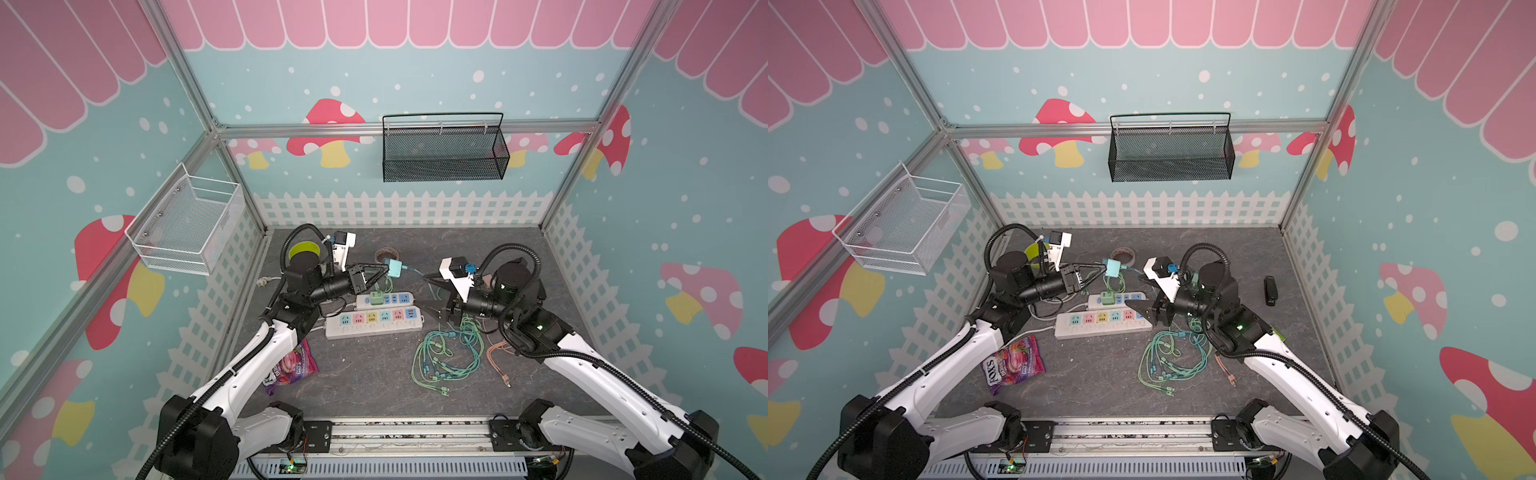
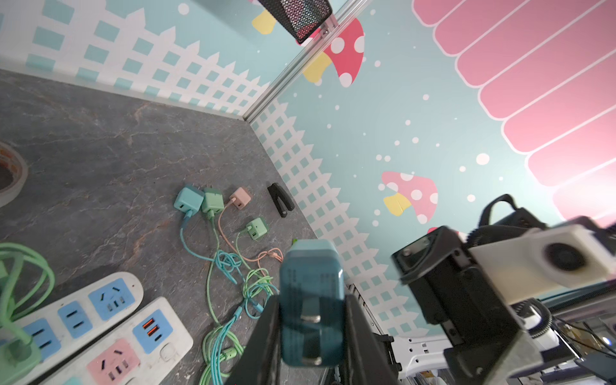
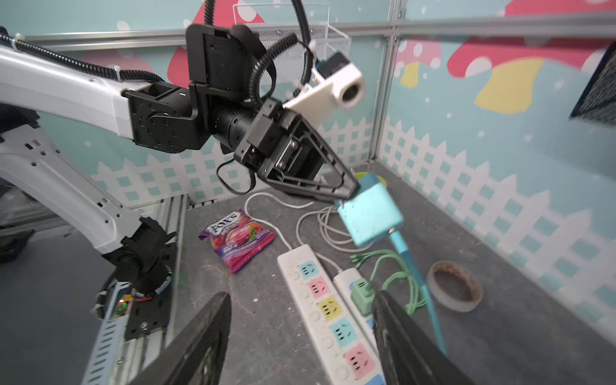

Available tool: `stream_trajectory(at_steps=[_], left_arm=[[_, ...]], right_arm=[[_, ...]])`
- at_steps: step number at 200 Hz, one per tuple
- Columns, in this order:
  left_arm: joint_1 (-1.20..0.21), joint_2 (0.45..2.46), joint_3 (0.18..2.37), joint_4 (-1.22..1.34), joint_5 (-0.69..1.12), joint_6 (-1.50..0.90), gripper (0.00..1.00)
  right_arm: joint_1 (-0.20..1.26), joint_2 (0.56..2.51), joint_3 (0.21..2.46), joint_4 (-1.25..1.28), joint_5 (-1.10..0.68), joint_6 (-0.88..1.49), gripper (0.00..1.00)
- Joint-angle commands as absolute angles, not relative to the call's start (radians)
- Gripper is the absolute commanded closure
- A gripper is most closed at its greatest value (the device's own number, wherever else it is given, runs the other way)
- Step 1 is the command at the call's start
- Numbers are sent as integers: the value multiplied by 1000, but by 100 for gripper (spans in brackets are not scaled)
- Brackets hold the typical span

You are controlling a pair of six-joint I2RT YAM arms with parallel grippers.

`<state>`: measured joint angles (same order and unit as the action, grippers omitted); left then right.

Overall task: Insert plugs into power strip
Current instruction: Insert the plug into the socket.

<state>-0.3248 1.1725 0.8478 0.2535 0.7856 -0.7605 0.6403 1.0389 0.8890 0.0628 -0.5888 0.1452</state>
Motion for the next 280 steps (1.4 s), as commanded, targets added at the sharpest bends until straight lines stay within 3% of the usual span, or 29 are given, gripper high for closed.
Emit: stream_trajectory(at_steps=[1,57,128,180,253,280], left_arm=[[-323,1180,818,499,836,-853,100],[-327,1198,749,765,877,-965,100],[-348,1182,708,838,887,-954,100],[-359,1152,662,847,868,-915,100],[-397,1129,657,804,850,-821,100],[-397,1113,657,750,830,-779,100]], right_arm=[[634,1058,813,284,-678,359,39],[624,1150,752,615,-707,577,41],[590,1301,798,881,-755,777,38],[588,1362,843,992,-789,859,42],[588,1437,905,1014,-837,914,53],[588,1432,907,1014,-848,917,66]])
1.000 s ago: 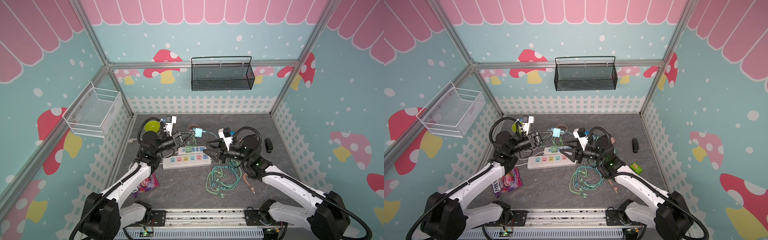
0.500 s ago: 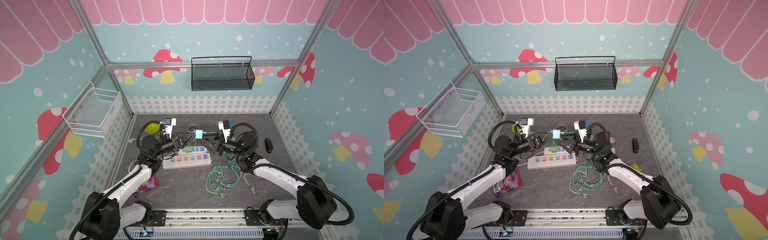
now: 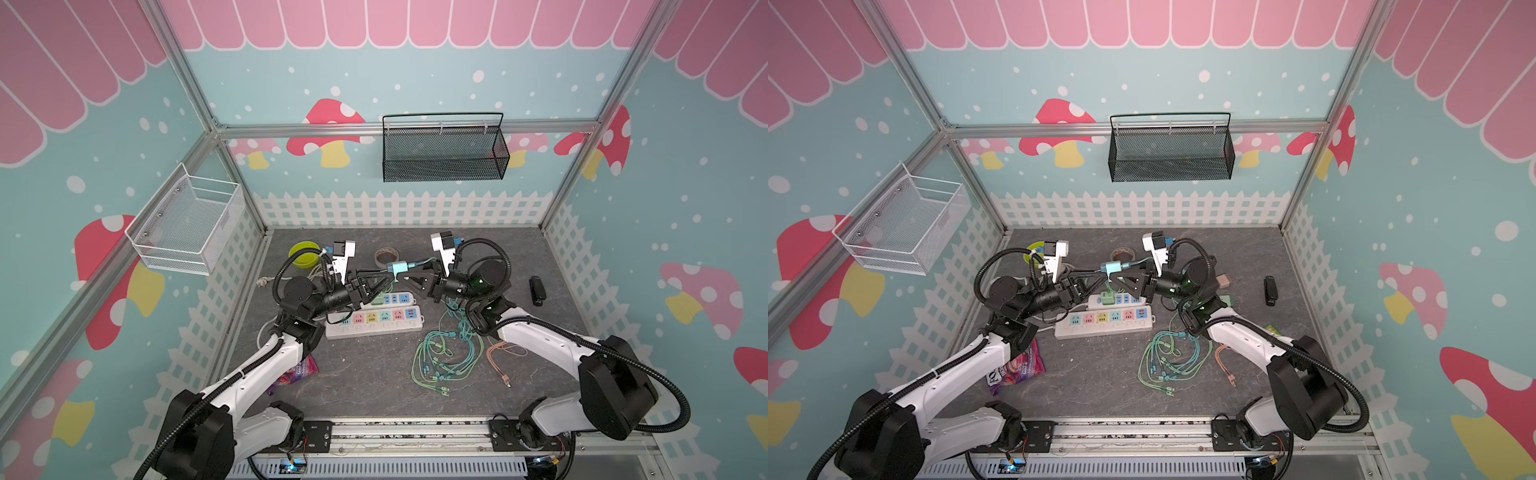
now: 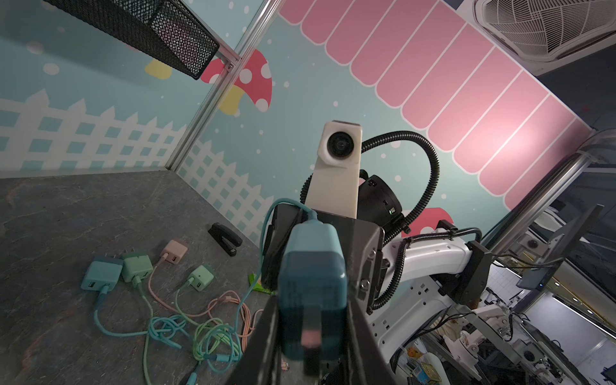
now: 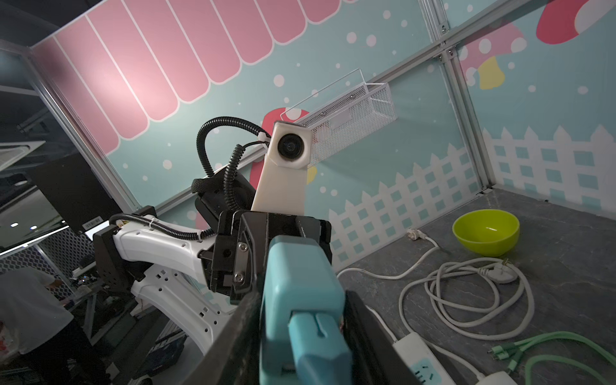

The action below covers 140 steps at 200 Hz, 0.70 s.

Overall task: Insert plugs into power strip
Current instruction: Insert the plug into the socket.

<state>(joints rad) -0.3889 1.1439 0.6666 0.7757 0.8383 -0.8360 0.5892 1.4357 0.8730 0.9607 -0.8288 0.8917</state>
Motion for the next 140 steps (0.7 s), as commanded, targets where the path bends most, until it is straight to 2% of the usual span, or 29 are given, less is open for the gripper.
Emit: stream_trajectory(at_steps=[1,10,28,47,63,77,101,140], left_arm=[[-397,1113,657,749,830,-779,100],[-397,1109,657,733,830,-769,100],[-397,1105,663,693,827,-753,86],[-397,1085,673,628,810,-728,67],[-396,1048,676,540,779,-679,55],[-392,1005,675,424,729,-615,46],[-373,943,674,247,659,-532,42],[-344,886,658,103,521,-525,40]], right_arm=[[588,1432,907,1014,-849,917,66],[586,1430,909,1013,-855,919,72],[586,1429,920,1005,-867,917,83],[574,1417,946,936,-879,886,89],[553,1391,996,784,-881,799,94],[548,1365,1082,545,-847,650,94],[543,1355,1260,205,-781,422,94],[531,1380,1456,1,-757,289,94]])
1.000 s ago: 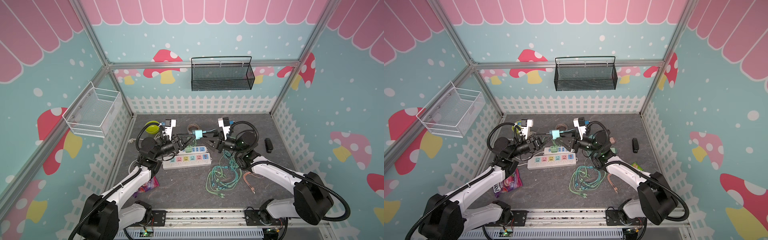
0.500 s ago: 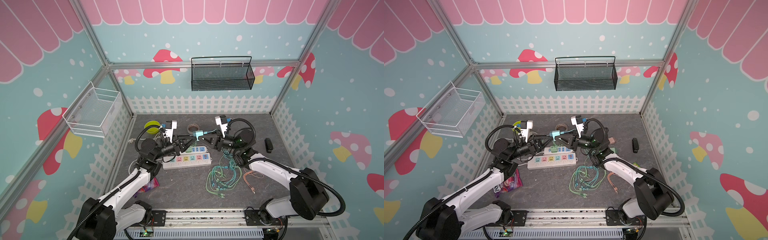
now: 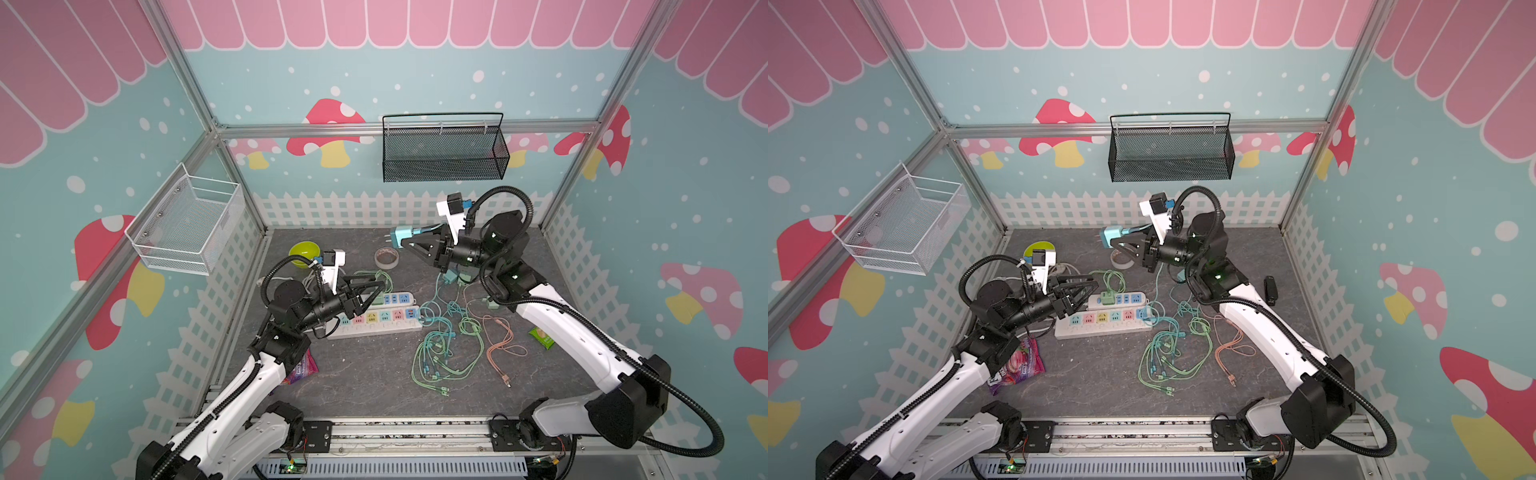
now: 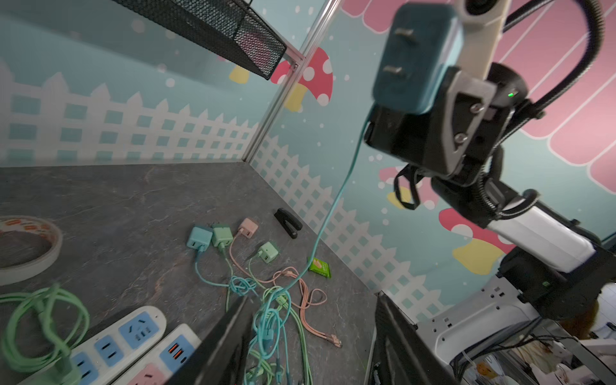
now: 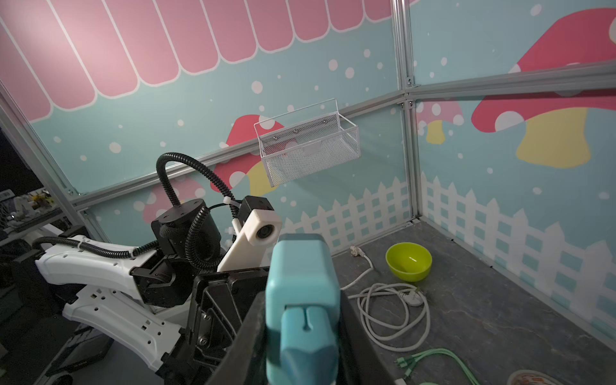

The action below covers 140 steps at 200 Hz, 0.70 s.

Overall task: Insert plugs into power strip
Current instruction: Insert the plug into the socket.

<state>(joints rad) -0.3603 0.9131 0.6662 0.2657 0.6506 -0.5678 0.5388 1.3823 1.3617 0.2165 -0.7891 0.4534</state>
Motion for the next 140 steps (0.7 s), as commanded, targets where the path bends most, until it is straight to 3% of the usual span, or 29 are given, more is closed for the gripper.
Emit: stream_trajectory(at_steps=[1,28,59,140], left_arm=[[-345,885,658,98,516,-525,40],[-330,879,678,-61,362,-514,40],[-329,861,687,-134,320,-498,40],[-323,805,667,-249,214,-513,40]], right_arm=[[531,1382,1461,-3,-756,286,94],[514,1446,1590,-77,-751,223,94],[479,1565,1738,-115,-749,176,95],[467,2114,2388,-313,-751,162,97]])
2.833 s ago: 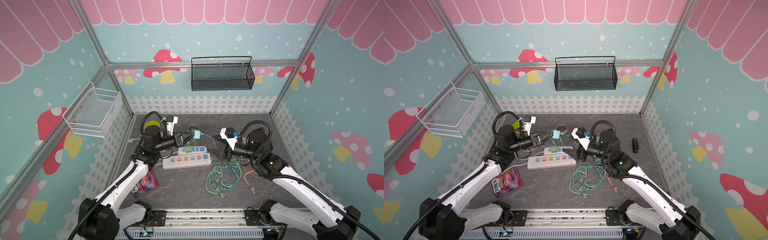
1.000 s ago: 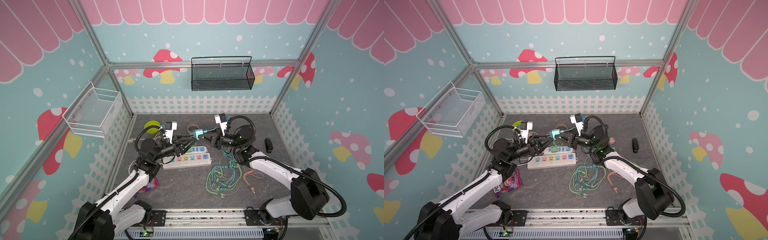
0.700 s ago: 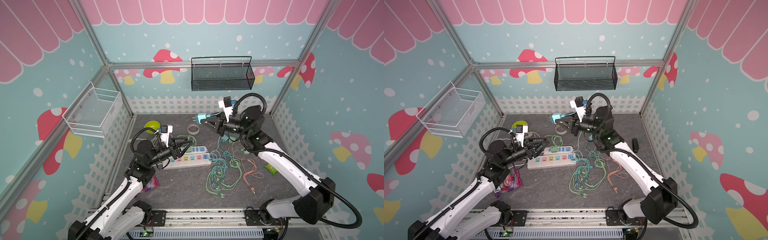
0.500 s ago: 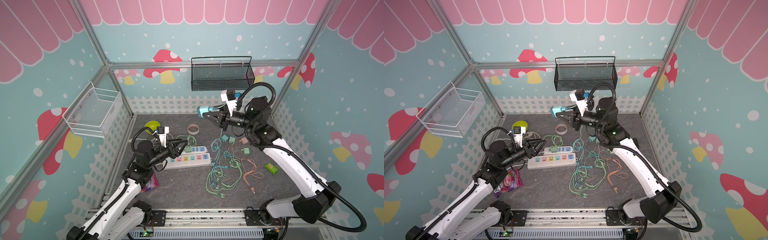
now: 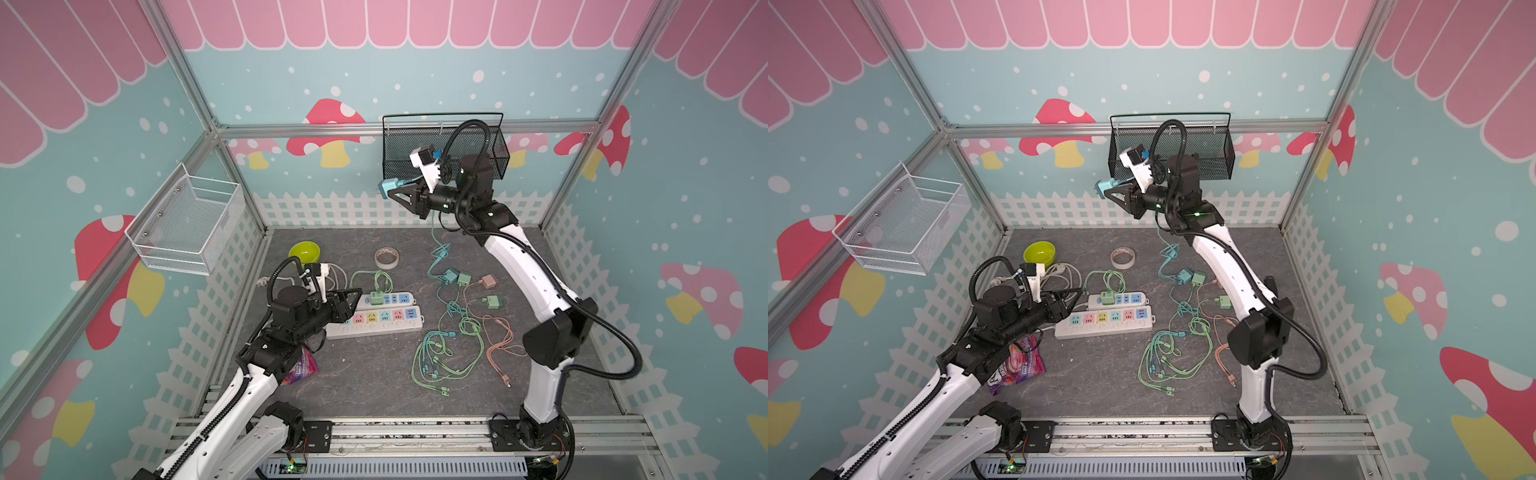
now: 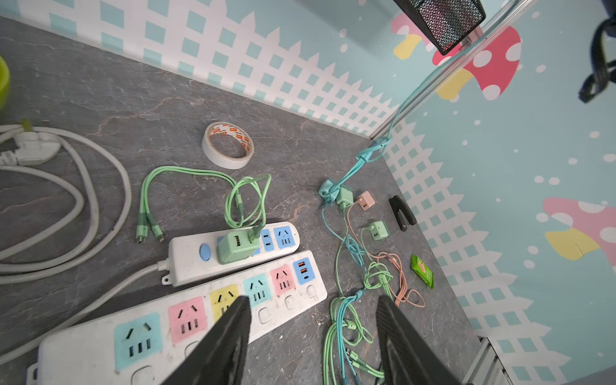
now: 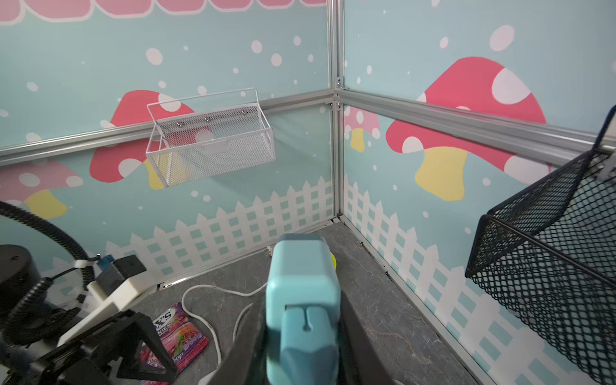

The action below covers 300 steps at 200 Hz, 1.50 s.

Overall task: Insert plugs into power strip
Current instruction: Insert the plug into the socket.

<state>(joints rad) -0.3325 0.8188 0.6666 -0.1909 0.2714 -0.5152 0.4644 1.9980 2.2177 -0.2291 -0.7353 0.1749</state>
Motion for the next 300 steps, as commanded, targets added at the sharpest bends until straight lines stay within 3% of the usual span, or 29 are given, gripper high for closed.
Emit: stream_trajectory(at_steps=[1,29,141,300], left_arm=[[-323,804,666,-251,213,-514,40],[-318,805,654,-275,173,-526,40],[-286,1010,700,-313,97,-474,40],[-221,1444,874,-236,191,-451,46]], right_arm=[[467,2119,2397,-316,-750,163,97],[467,2201,2465,-348,-719,182,97],[495,2121,2021,-484,-422,248,100],[586,2086,1940,-794,-190,417,100]])
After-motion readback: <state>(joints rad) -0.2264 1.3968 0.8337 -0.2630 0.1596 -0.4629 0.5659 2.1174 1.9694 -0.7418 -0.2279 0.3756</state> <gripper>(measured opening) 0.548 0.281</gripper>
